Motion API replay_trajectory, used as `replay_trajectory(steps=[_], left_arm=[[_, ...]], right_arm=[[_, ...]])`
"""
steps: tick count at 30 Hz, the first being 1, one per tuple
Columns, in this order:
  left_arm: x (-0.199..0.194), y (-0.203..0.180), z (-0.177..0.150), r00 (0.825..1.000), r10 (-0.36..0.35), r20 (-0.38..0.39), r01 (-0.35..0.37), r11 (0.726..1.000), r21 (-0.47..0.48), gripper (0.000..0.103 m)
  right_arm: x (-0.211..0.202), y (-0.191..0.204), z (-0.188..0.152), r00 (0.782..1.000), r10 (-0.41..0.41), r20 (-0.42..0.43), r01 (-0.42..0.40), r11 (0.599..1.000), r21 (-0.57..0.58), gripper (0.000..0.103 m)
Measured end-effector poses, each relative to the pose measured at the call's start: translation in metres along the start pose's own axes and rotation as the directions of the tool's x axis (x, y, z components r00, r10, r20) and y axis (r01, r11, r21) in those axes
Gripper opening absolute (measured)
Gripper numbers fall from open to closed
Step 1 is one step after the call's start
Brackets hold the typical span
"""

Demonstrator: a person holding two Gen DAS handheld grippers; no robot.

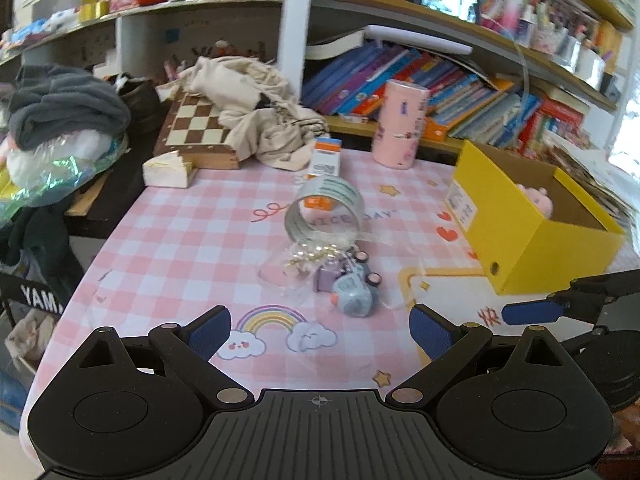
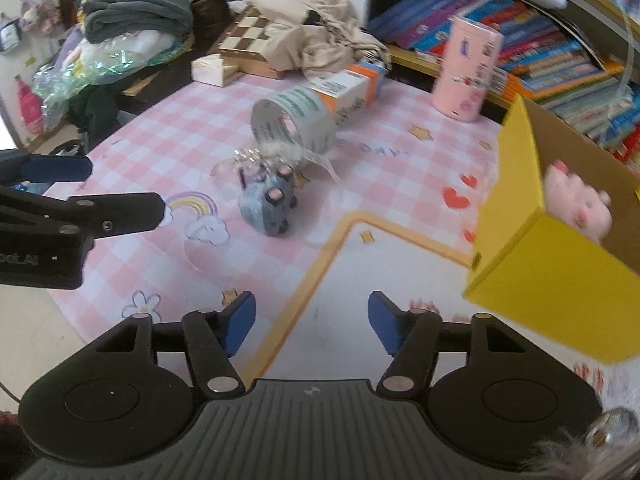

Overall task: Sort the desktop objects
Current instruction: 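Move both open tools back toward the tape roll and grey toy, then close the right tool on the grey toy car while the left tool grasps the pearl bracelet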

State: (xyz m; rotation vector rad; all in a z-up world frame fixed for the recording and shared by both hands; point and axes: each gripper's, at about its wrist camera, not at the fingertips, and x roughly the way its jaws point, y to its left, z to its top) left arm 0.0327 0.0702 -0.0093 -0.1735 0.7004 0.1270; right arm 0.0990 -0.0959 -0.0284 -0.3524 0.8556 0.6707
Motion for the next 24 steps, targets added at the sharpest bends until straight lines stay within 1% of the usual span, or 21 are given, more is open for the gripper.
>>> replay_trajectory(steps=[5,9,16,21,22,24], left_arm=[[0.009,0.01,0.004,0.999,0.048,-0.003,-0.048,0.997,-0.062,0.098],[0.015,0.017,0.005,0.996,0.083,-0.017,-0.085,0.992,-0.098,0.098],[0.021,0.029,0.007,0.99,0.139,-0.035,-0.143,0.977,-0.157,0.098],[0.025,0.036,0.009,0.984,0.169,-0.047,-0.175,0.965,-0.197,0.098],[0.026,0.037,0.009,0.984,0.173,-0.05,-0.179,0.963,-0.203,0.098],[0.03,0.038,0.009,0.982,0.178,-0.061,-0.187,0.96,-0.206,0.098]], right_arm=[[0.018,0.002,0.023,0.997,0.074,0.008,-0.073,0.996,-0.044,0.053],[0.036,0.008,0.039,0.993,0.116,0.008,-0.115,0.99,-0.078,0.053],[0.069,0.02,0.056,0.989,0.146,-0.015,-0.146,0.981,-0.126,0.053],[0.09,0.023,0.065,0.989,0.143,-0.022,-0.145,0.98,-0.138,0.053],[0.094,0.023,0.066,0.99,0.141,-0.022,-0.143,0.979,-0.142,0.052],[0.098,0.023,0.067,0.99,0.137,-0.022,-0.139,0.978,-0.155,0.046]])
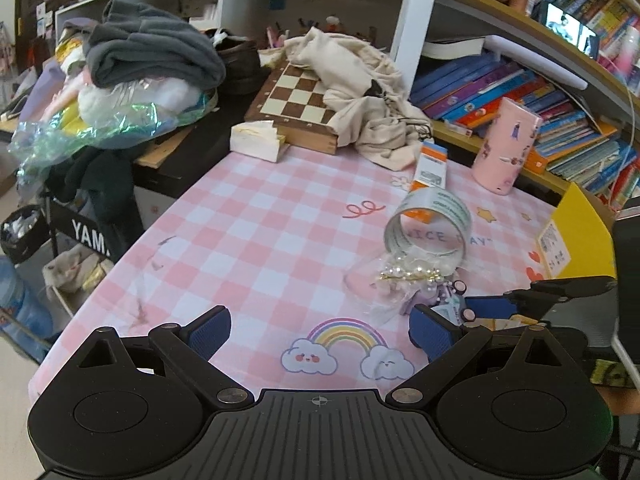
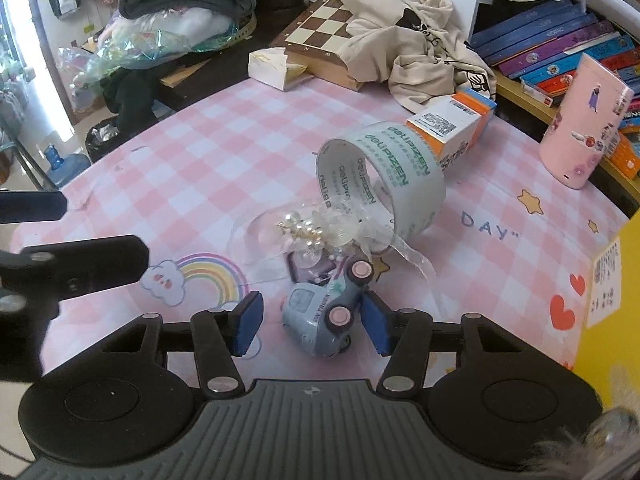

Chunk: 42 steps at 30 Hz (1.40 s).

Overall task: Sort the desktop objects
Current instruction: 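Close the right tool on the grey toy car while the left tool grasps the pearl bracelet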

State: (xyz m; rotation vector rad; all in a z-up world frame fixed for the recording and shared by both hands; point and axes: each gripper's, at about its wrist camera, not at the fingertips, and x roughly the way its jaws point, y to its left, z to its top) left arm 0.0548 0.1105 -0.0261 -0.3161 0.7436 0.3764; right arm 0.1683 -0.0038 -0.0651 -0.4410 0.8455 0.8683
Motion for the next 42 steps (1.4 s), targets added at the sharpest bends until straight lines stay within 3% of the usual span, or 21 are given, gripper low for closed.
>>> replay_trajectory(steps=[7,13,19,33,36,38,42], left_arm=[[0.01,-0.011,0.002,1.0,-0.025,-0.011,0.025,1.0,0.014,0.098],[0.026,-0.034,0.002,0.996,-0.08,-0.046,0.084,0.992,0.094,0.097],[0.051,-0.063,0.0,0.991,-0.113,-0.071,0.126,0.97,0.206,0.096],[0.107,-0.092,0.004,0.992,-0.035,-0.121,0.074,0.94,0.333,0.094],[0.109,-0.091,0.003,0.991,-0.047,-0.122,0.085,0.942,0.326,0.087],[0.108,-0.09,0.005,0.992,-0.06,-0.115,0.095,0.942,0.323,0.073],[0.105,-0.089,0.005,0.989,-0.078,-0.122,0.113,0.943,0.312,0.063]], right_arm=[[-0.013,-0.009,-0.01,0.996,0.071,-0.046,-0.072,0.997,-0.029,0.043],[-0.041,-0.025,-0.037,0.984,0.131,-0.119,-0.134,0.991,-0.017,0.043],[-0.058,-0.042,-0.059,0.988,0.074,-0.136,-0.071,0.997,0.028,0.043],[-0.066,-0.073,-0.072,0.992,0.027,-0.126,-0.01,0.992,0.129,0.043],[-0.066,-0.074,-0.072,0.992,0.029,-0.125,-0.013,0.991,0.13,0.043],[-0.066,-0.074,-0.072,0.992,0.03,-0.124,-0.014,0.991,0.13,0.043],[-0.066,-0.073,-0.072,0.992,0.028,-0.12,-0.012,0.991,0.13,0.043]])
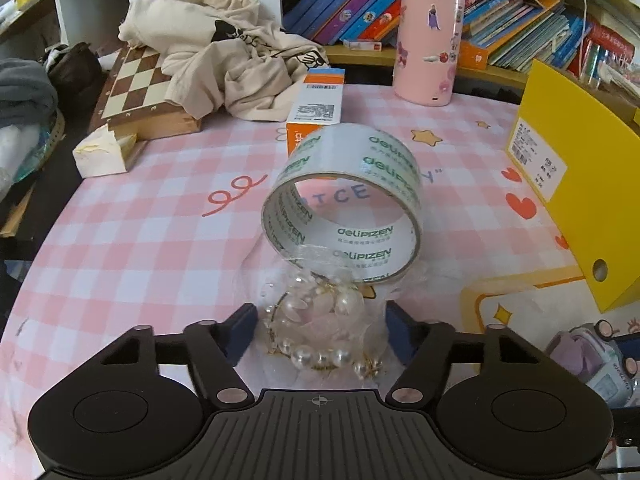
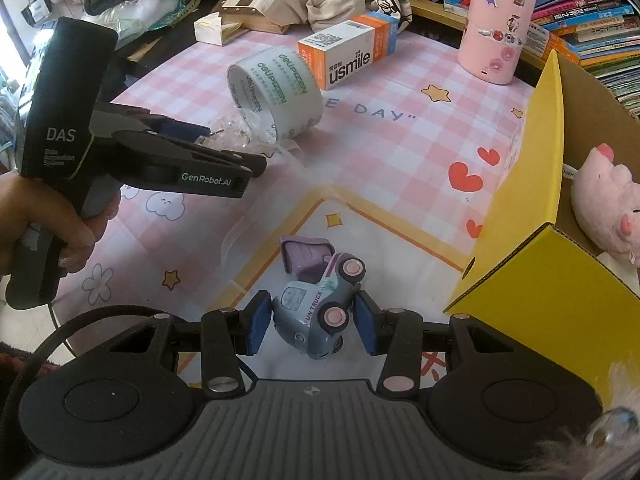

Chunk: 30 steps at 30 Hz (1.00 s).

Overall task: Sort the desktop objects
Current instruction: 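Close the right tool on the grey toy car while the left tool grasps the pearl bracelet, then lift the toy car and bracelet in both tools and carry them toward the yellow box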

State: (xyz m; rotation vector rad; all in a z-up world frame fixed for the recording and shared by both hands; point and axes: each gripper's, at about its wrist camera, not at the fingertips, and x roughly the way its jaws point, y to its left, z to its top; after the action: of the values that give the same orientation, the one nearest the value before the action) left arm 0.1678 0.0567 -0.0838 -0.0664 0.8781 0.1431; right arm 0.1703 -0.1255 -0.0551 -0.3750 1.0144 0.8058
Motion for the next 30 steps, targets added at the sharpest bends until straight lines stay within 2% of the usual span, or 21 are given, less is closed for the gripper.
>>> replay_trajectory(steps=[2,6,13,18,30], left_arm=[[-0.004,0.004,-0.001,1.0,-0.024,-0.003,0.024,0.999,-0.024,0.06],[-0.019,0.014,-0.003,0.999,-0.025,0.025,0.026,0.998,-0.063,0.058],[-0.048,0.061,0.007,0.99,0.096,0.105,-0.074,0.977,-0.198,0.058],[-0.064,0.066,0.002,0.992,0.062,0.112,-0.036,0.975,-0.219,0.058],[-0.09,0.053,-0.019,0.993,-0.003,0.117,0.024,0.982,-0.186,0.058]], right_arm=[[-0.001,0.001,0.0,1.0,-0.002,0.005,0.002,1.0,0.0,0.043],[-0.005,0.004,-0.001,1.0,-0.005,0.018,0.005,1.0,0.0,0.043],[-0.011,0.017,-0.003,0.999,0.007,0.037,-0.006,1.0,-0.022,0.043],[-0.015,0.026,-0.005,0.999,0.005,0.045,-0.004,1.0,-0.024,0.043],[-0.032,0.037,-0.011,0.996,-0.022,0.086,0.021,1.0,0.017,0.043]])
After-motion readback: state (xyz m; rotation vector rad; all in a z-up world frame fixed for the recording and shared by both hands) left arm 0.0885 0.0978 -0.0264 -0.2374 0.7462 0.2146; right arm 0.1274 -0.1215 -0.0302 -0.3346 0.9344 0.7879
